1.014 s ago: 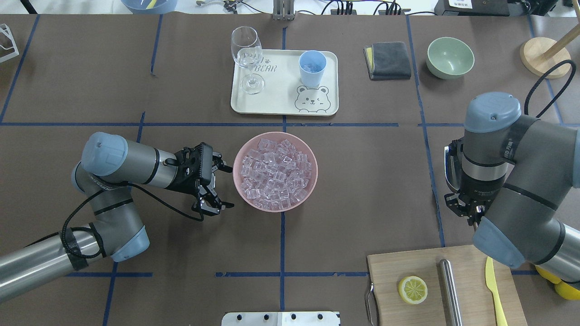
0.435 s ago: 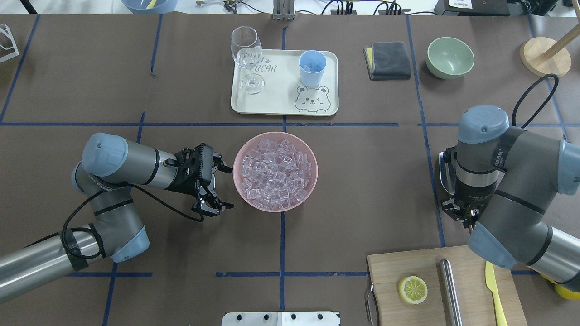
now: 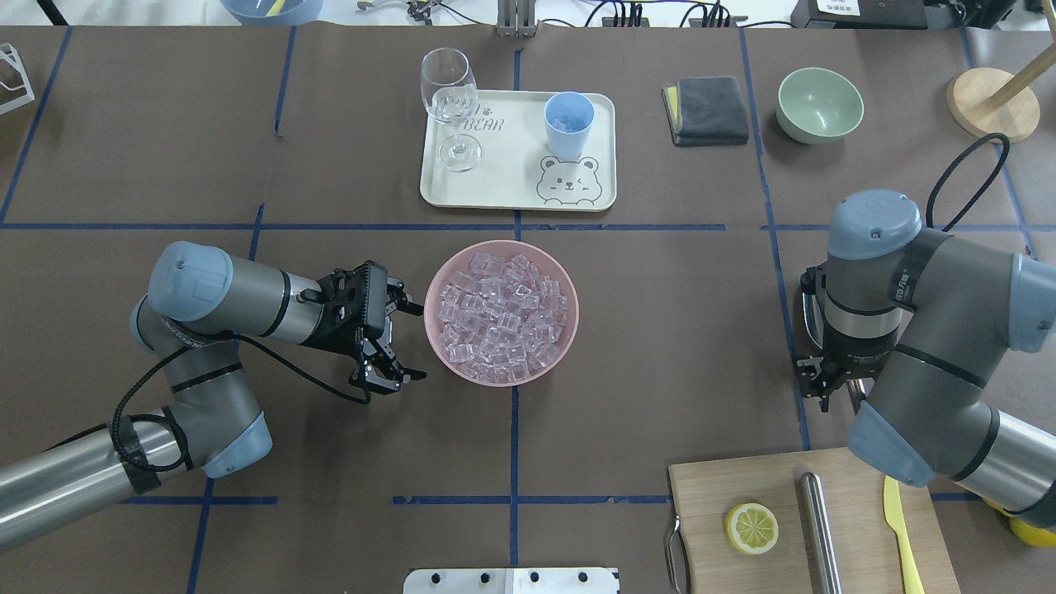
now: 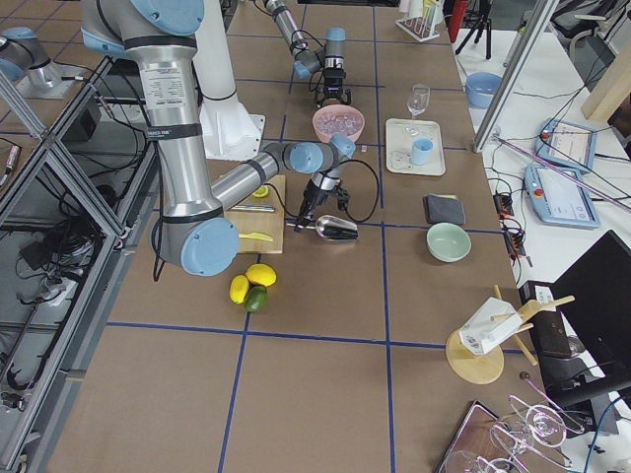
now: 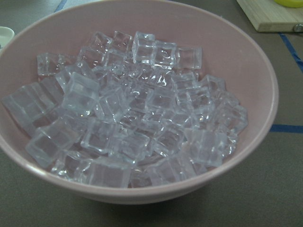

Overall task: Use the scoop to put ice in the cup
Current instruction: 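Lower the scoop onto the table and open the right gripper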

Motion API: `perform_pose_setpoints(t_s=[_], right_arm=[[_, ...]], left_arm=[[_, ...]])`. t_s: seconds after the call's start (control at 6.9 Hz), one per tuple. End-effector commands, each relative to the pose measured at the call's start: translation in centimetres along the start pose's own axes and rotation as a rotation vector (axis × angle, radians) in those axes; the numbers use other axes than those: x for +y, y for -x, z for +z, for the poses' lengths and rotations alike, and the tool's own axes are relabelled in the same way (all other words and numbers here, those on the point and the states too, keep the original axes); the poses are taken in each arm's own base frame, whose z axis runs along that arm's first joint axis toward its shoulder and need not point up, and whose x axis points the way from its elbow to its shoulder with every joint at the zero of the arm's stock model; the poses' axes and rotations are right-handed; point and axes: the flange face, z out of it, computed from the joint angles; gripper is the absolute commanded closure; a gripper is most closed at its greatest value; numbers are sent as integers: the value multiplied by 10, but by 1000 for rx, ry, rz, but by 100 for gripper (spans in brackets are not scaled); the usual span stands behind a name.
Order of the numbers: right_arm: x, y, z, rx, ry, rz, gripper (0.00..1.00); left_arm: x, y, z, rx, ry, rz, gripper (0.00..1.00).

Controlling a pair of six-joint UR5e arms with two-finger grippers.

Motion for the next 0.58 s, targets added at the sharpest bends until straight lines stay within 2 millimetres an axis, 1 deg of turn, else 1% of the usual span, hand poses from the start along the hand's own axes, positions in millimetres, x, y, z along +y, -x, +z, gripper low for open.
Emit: perform_pose_setpoints(t_s=[0.0, 0.14, 0.29, 0.43], right_arm=[[-25, -15, -51, -61, -122, 12, 0], [-37, -31, -75, -74, -171, 20, 0], [-52, -57, -103, -60, -239, -30, 0], [-65, -96, -126, -58, -280, -79, 0]], left_arm=[[0, 1, -1, -1, -1, -1, 0], [-1, 2, -2, -4, -2, -1, 0], [0, 4, -4, -7, -3, -2, 0], [3, 4, -9, -12, 0, -4, 0]])
